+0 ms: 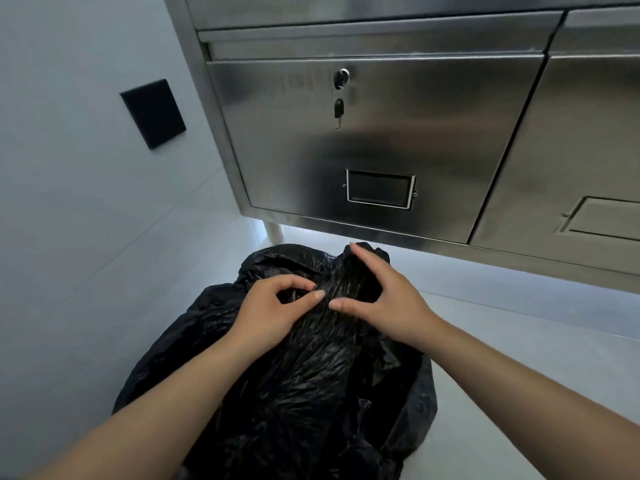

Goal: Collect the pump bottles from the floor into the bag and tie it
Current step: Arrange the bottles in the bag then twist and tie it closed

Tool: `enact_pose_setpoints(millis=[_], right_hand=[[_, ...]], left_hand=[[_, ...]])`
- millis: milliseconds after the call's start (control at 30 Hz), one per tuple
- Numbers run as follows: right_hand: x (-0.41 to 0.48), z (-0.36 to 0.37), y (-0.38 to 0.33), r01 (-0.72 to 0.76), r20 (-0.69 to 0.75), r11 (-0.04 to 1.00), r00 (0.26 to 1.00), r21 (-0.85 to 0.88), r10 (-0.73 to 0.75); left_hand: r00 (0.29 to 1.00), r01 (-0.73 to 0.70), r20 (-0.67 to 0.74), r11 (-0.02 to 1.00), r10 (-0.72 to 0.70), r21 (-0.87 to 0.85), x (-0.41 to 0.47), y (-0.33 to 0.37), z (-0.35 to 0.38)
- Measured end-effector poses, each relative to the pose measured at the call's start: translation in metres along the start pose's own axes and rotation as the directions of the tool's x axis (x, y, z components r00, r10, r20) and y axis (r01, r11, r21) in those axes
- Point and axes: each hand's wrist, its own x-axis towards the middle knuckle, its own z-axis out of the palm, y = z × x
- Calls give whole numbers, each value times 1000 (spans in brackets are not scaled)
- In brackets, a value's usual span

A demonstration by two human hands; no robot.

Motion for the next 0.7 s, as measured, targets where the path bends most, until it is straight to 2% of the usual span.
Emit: enact_pose_setpoints(millis=[100,167,333,400,500,600,700], right_hand=[[-2,27,-4,-90,91,987,993,130,79],[-4,47,-12,-82,110,989,992,127,68],[8,70,-40,-10,-8,987,1000,161,11],[14,69,-50,-7,19,989,1000,151,5],[27,63,-68,10,69,990,997,141,-20],[44,51,-98,56,26,951,997,305,-67],[51,36,-118,87,-75,903,995,420,-61]], left_hand=[[995,-21,-94,999,17,-37,-10,-10,-14],[987,-12,-158,998,3,-59,-18,-19,-23],[976,23,-211,991,-51,-132,-26,-39,-52],[974,24,-220,987,-60,-161,-23,-40,-60],[966,-51,-259,976,-6,-212,-6,-24,-72],[958,-151,-277,954,76,-258,19,10,-87],[963,-186,-241,940,117,-287,37,43,-92]])
